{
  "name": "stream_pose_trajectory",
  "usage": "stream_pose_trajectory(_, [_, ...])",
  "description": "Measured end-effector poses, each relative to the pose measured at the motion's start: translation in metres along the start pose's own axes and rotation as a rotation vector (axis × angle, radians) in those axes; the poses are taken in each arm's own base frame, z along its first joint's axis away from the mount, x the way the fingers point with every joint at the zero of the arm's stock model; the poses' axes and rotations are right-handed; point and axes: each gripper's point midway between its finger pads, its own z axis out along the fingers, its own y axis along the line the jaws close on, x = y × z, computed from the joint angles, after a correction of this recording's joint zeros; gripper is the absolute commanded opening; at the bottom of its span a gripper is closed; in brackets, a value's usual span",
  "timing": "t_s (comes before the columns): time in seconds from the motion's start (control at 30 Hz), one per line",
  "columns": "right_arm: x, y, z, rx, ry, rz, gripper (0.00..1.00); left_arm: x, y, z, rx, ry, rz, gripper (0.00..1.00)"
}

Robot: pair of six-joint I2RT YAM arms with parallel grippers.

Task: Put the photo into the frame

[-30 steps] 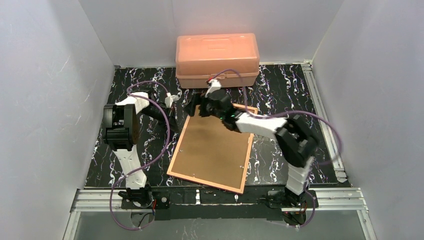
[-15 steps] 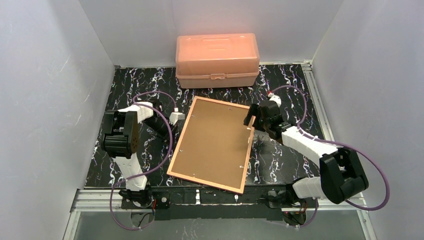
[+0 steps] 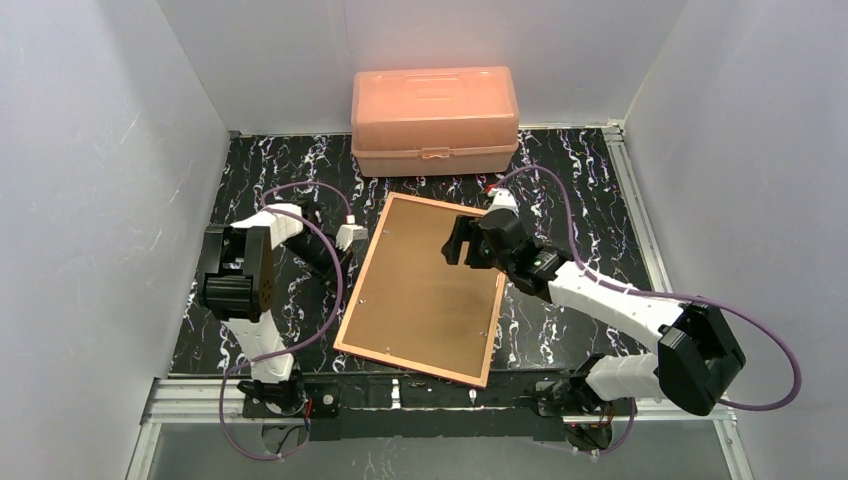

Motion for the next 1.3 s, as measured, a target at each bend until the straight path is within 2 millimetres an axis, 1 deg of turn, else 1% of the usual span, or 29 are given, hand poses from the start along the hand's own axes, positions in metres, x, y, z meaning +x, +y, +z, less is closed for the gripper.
stream_pose_trajectory(0.03, [0.002, 0.010, -0.001, -0.020, 0.005, -0.005, 0.87, 0.000, -0.001, -0.002, 0.009, -0.004, -0.004, 0.04])
stream_pose_trajectory(0.07, [0.005, 0.014, -0.001, -0.030, 0.010, -0.007, 0.86, 0.000, -0.002, -0.003, 0.015, -0.006, -0.004, 0.04])
stream_pose_trajectory(0.17, [0.009, 0.016, 0.001, -0.029, 0.020, -0.011, 0.73, 0.002, -0.001, -0.004, 0.018, -0.008, 0.004, 0.04])
stream_pose_trajectory(0.2, [0.011, 0.017, 0.003, -0.021, 0.020, -0.024, 0.71, 0.002, -0.001, -0.004, 0.017, -0.007, 0.009, 0.04])
stream_pose_trajectory(0.23, [0.013, 0.021, 0.007, -0.019, 0.024, -0.049, 0.70, 0.002, 0.000, -0.004, 0.016, -0.008, 0.013, 0.04])
stream_pose_trajectory(0.27, [0.018, 0.029, 0.012, -0.021, 0.031, -0.087, 0.72, 0.001, 0.000, -0.004, 0.015, -0.009, 0.014, 0.05])
stream_pose_trajectory(0.3, [0.024, 0.042, 0.016, -0.028, 0.039, -0.135, 0.76, 0.001, 0.000, -0.004, 0.015, -0.010, 0.013, 0.05])
stream_pose_trajectory(0.33, [0.032, 0.057, 0.021, -0.042, 0.043, -0.199, 0.78, 0.001, 0.000, -0.004, 0.015, -0.012, 0.011, 0.05])
stream_pose_trajectory(0.4, [0.056, 0.089, 0.026, -0.082, 0.045, -0.341, 0.81, -0.002, -0.002, -0.004, 0.025, -0.022, -0.004, 0.07])
stream_pose_trajectory(0.43, [0.069, 0.101, 0.027, -0.102, 0.043, -0.408, 0.83, -0.004, -0.004, -0.006, 0.032, -0.029, -0.015, 0.08])
stream_pose_trajectory(0.5, [0.097, 0.118, 0.026, -0.144, 0.050, -0.532, 0.84, -0.013, -0.004, -0.010, 0.045, -0.058, -0.034, 0.11])
stream_pose_trajectory(0.57, [0.113, 0.127, 0.027, -0.174, 0.051, -0.611, 0.86, -0.024, -0.003, -0.017, 0.056, -0.093, -0.051, 0.15])
stream_pose_trajectory(0.63, [0.119, 0.132, 0.031, -0.189, 0.036, -0.664, 0.87, -0.034, 0.001, -0.021, 0.070, -0.127, -0.073, 0.17])
stream_pose_trajectory(0.7, [0.121, 0.135, 0.035, -0.199, 0.020, -0.702, 0.87, -0.037, 0.003, -0.021, 0.087, -0.139, -0.100, 0.18])
stream_pose_trajectory(0.83, [0.128, 0.141, 0.042, -0.212, -0.019, -0.770, 0.88, -0.035, 0.006, -0.010, 0.143, -0.120, -0.165, 0.18])
stream_pose_trajectory(0.97, [0.149, 0.145, 0.049, -0.224, -0.018, -0.846, 0.87, -0.032, 0.009, 0.002, 0.190, -0.096, -0.219, 0.17])
stream_pose_trajectory(1.07, [0.162, 0.145, 0.053, -0.233, -0.014, -0.888, 0.88, -0.033, 0.006, 0.002, 0.206, -0.099, -0.232, 0.13])
stream_pose_trajectory(1.17, [0.168, 0.144, 0.057, -0.228, -0.013, -0.913, 0.87, -0.035, 0.006, 0.002, 0.208, -0.105, -0.230, 0.10])
stream_pose_trajectory(1.3, [0.167, 0.145, 0.060, -0.223, -0.029, -0.925, 0.87, -0.035, 0.005, 0.002, 0.213, -0.108, -0.230, 0.07])
